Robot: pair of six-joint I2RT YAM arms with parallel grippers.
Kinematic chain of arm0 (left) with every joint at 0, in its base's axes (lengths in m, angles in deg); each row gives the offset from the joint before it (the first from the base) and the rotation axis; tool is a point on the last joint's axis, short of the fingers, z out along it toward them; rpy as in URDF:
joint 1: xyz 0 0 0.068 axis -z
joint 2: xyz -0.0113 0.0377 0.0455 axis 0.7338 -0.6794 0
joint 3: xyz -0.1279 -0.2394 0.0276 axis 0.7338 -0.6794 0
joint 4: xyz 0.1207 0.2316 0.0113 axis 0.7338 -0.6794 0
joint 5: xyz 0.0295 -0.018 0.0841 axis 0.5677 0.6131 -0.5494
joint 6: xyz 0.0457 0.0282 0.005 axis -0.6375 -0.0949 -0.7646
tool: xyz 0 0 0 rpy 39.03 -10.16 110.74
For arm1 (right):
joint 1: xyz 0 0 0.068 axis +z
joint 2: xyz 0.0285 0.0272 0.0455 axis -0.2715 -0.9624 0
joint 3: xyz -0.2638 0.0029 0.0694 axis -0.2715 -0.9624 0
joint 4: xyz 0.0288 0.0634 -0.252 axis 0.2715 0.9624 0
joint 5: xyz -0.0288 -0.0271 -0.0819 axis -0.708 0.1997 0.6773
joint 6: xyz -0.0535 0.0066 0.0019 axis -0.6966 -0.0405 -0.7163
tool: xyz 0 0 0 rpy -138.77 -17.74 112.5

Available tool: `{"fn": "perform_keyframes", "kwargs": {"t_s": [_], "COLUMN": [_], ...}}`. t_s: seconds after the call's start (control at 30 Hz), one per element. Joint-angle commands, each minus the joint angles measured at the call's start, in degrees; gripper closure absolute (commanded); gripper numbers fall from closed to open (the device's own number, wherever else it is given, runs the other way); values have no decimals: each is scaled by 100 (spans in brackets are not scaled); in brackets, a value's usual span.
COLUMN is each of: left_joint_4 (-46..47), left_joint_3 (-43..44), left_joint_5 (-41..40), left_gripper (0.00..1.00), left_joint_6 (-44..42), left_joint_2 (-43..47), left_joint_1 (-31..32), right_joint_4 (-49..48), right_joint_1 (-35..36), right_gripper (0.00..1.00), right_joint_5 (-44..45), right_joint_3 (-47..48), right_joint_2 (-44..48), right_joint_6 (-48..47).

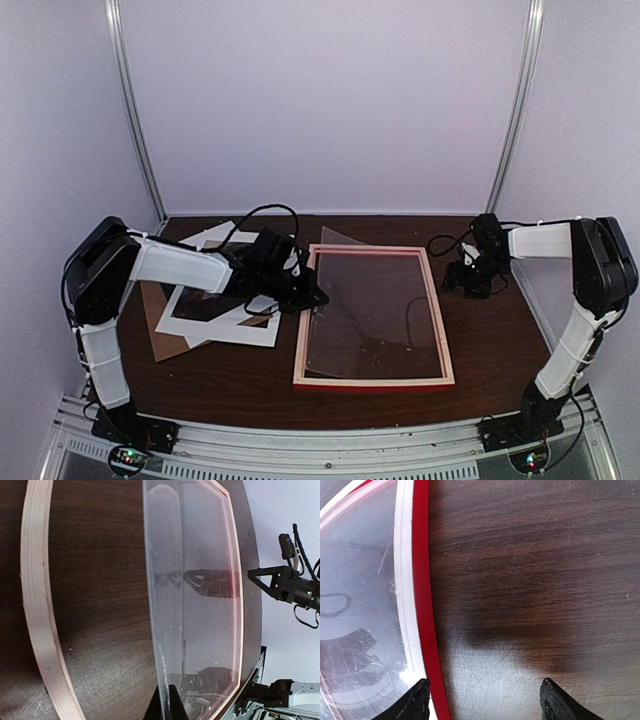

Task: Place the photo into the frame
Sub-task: Place the glass panel in the frame body.

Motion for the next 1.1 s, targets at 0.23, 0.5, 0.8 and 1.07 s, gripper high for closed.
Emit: {"fn": "perform_keyframes", "kwargs": {"t_s": [0.23,0.5,0.8,1.07], "left_joint_4": [168,79,7,-24], "left_joint_3": [102,166,164,173], "left_joint_5": [-269,-293,-317,-296], "left_gripper": [100,100,100,100], "left_joint_6": [-45,-70,-81,-105], "left_joint_2": [88,71,92,91], "left_joint_1": [-44,-52,-52,-52], "right_joint_4": [-40,-23,-28,-32], "right_joint_1": [42,42,42,38], "right_gripper": [25,26,25,25], "right_joint_5": [-35,-39,-40,-52], "right_joint_3": [189,232,235,224], "right_joint_2": [-97,-134,-161,-136], "right_joint_6": [-93,-101,-119,-110]}}
